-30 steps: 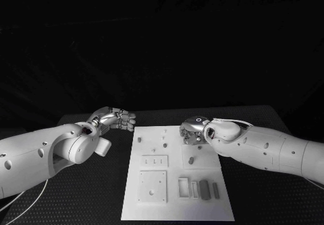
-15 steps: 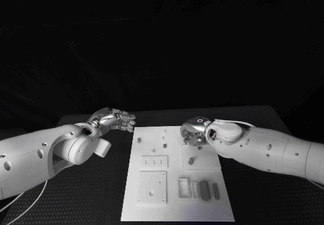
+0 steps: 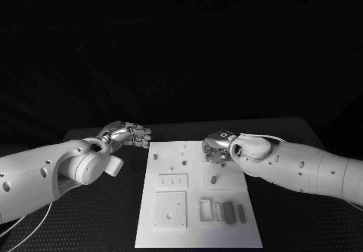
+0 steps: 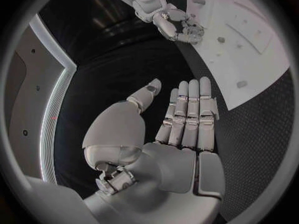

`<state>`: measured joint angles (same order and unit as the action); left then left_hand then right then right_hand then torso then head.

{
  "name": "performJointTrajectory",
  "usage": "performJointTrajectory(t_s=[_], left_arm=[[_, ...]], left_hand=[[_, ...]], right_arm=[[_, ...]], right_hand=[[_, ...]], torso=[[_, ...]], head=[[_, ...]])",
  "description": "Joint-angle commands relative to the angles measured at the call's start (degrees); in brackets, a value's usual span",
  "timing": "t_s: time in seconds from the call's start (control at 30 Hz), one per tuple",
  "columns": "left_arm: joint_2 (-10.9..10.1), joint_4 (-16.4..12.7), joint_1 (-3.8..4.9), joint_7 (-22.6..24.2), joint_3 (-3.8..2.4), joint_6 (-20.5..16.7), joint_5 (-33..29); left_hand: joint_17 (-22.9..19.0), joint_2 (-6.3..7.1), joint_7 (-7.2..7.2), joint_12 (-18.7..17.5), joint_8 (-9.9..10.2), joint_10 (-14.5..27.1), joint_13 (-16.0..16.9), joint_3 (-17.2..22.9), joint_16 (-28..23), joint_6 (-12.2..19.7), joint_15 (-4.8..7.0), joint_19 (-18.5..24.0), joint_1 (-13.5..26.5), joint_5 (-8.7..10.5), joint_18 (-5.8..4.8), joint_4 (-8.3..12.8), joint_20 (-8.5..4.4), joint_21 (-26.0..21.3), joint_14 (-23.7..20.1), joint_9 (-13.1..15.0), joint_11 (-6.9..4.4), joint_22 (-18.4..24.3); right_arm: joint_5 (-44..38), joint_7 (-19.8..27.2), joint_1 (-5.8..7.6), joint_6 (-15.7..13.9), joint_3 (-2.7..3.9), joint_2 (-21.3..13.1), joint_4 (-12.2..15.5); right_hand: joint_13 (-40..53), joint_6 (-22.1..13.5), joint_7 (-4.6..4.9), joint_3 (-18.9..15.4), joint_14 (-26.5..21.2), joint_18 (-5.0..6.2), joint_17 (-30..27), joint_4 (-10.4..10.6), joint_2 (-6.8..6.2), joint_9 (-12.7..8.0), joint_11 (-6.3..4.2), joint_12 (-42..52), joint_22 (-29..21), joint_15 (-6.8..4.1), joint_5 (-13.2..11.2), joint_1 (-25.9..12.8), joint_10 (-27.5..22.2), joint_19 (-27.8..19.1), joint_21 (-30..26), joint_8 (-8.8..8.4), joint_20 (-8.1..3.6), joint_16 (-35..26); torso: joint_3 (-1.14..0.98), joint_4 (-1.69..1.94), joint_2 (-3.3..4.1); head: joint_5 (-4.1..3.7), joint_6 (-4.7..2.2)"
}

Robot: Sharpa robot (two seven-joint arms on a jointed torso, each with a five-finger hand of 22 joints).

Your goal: Assemble the parts on the task board

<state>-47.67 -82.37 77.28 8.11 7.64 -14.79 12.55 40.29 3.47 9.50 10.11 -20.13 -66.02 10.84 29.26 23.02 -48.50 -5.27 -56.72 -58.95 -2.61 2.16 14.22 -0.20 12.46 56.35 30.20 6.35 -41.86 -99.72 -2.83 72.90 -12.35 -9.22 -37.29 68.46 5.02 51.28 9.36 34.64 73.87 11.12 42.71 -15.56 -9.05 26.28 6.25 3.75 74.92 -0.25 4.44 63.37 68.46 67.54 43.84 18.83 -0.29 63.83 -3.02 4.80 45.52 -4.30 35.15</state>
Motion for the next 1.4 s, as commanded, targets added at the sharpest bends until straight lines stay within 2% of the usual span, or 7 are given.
performJointTrajectory(t_s=[0.03,0.37,0.87,0.93,1.17,1.23,1.4], left_arm=[[0.1,0.0,0.09,0.1,-0.04,1.2,0.2],[0.2,0.2,0.09,-0.1,-0.03,1.4,0.2],[0.3,0.4,0.08,-0.2,0.01,1.6,0.2],[0.3,0.4,0.08,-0.2,0.01,1.6,0.2],[0.4,0.4,0.08,-0.1,0.01,1.6,0.2],[0.4,0.4,0.08,-0.1,0.01,1.6,0.2],[0.3,0.5,0.08,-0.1,0.01,1.5,0.2]], left_hand=[[0.1,0.07,0.44,-0.4,0.3,-0.1,0.1,0.0,-0.4,0.0,-0.22,0.4,0.6,-0.26,1.08,-0.3,-0.05,-0.3,-0.1,0.0,0.38,-0.1],[0.1,0.04,0.45,-0.5,0.4,-0.1,0.1,0.0,-0.4,0.0,-0.23,0.4,0.7,-0.26,1.09,-0.4,-0.04,-0.3,-0.1,0.0,0.39,-0.1],[0.2,0.03,0.45,-0.6,0.4,-0.1,0.2,0.0,-0.5,0.0,-0.24,0.4,0.6,-0.25,1.10,-0.4,-0.03,-0.4,-0.1,0.0,0.40,-0.1],[0.2,0.03,0.45,-0.6,0.4,-0.1,0.2,0.0,-0.5,0.0,-0.24,0.5,0.6,-0.25,1.10,-0.4,-0.02,-0.4,-0.1,0.0,0.40,-0.1],[0.3,-0.01,0.44,-0.6,0.4,-0.1,0.2,0.0,-0.6,-0.1,-0.25,0.5,0.6,-0.25,1.11,-0.4,-0.02,-0.4,-0.1,0.0,0.40,-0.1],[0.3,-0.01,0.44,-0.6,0.4,-0.1,0.2,0.0,-0.6,-0.1,-0.25,0.5,0.6,-0.25,1.11,-0.4,-0.02,-0.4,-0.1,0.0,0.40,-0.1],[0.3,-0.02,0.44,-0.6,0.4,-0.1,0.2,0.0,-0.6,-0.1,-0.25,0.5,0.6,-0.25,1.11,-0.4,-0.01,-0.4,-0.1,0.0,0.40,-0.1]], right_arm=[[-1.1,0.1,-0.13,1.6,-0.08,0.3,-0.1],[-3.0,-0.2,-0.13,2.9,-0.08,0.3,-0.9],[-4.2,-0.6,-0.13,3.0,-0.08,0.2,-0.6],[-4.4,-0.6,-0.14,2.3,-0.08,0.2,-0.6],[-5.6,-1.1,-0.14,-1.2,-0.07,0.3,-0.1],[-5.9,-1.4,-0.14,-2.0,-0.07,0.3,0.1],[-6.2,-2.4,-0.15,-3.3,-0.06,0.4,0.6]], right_hand=[[0.1,0.4,-0.14,0.5,-0.4,3.88,-0.1,0.0,0.23,0.1,-0.13,0.3,1.3,-0.12,0.1,0.7,0.0,-0.1,0.4,-0.21,-0.26,0.3],[1.5,2.2,-0.96,0.6,-0.1,3.88,-0.3,-1.1,2.18,0.8,-1.15,1.5,1.4,-1.08,0.1,2.8,2.7,0.1,1.4,0.65,-0.66,1.7],[2.3,2.6,-1.13,0.1,-0.3,3.88,-0.5,-1.0,1.53,1.1,-1.38,1.6,1.3,-1.31,0.1,3.0,3.2,-0.1,1.8,0.73,-0.62,2.0],[2.4,2.7,-1.17,0.2,-0.3,3.88,-0.6,-1.0,1.78,1.2,-1.41,1.6,1.3,-1.34,0.1,3.1,3.3,-0.1,1.9,0.76,-0.63,2.1],[4.4,6.2,-2.55,0.9,0.3,3.88,-0.8,-1.2,5.76,2.6,-3.01,3.2,1.4,-2.93,0.2,5.3,6.9,0.6,3.1,2.45,-1.13,3.2],[5.3,6.9,-2.79,4.4,0.8,3.88,-0.5,-0.3,4.87,2.8,-3.24,3.3,1.3,-3.23,0.3,5.6,7.4,1.3,3.7,2.40,-1.11,4.2],[6.4,7.6,-3.07,6.0,0.6,3.88,-0.3,-0.7,4.77,3.4,-3.62,3.5,1.3,-3.51,0.2,4.8,8.2,1.5,4.2,2.46,-1.28,4.8]], torso=[[0.03,0.12,0.07],[0.04,0.10,0.11],[-0.07,0.11,0.14],[-0.07,0.11,0.15],[-0.04,0.12,0.20],[-0.03,0.16,0.20],[0.04,0.20,0.19]], head=[[-0.13,0.07],[-0.26,0.47],[-0.25,0.62],[-0.25,0.61],[-0.26,0.60],[-0.25,0.59],[-0.21,0.53]])
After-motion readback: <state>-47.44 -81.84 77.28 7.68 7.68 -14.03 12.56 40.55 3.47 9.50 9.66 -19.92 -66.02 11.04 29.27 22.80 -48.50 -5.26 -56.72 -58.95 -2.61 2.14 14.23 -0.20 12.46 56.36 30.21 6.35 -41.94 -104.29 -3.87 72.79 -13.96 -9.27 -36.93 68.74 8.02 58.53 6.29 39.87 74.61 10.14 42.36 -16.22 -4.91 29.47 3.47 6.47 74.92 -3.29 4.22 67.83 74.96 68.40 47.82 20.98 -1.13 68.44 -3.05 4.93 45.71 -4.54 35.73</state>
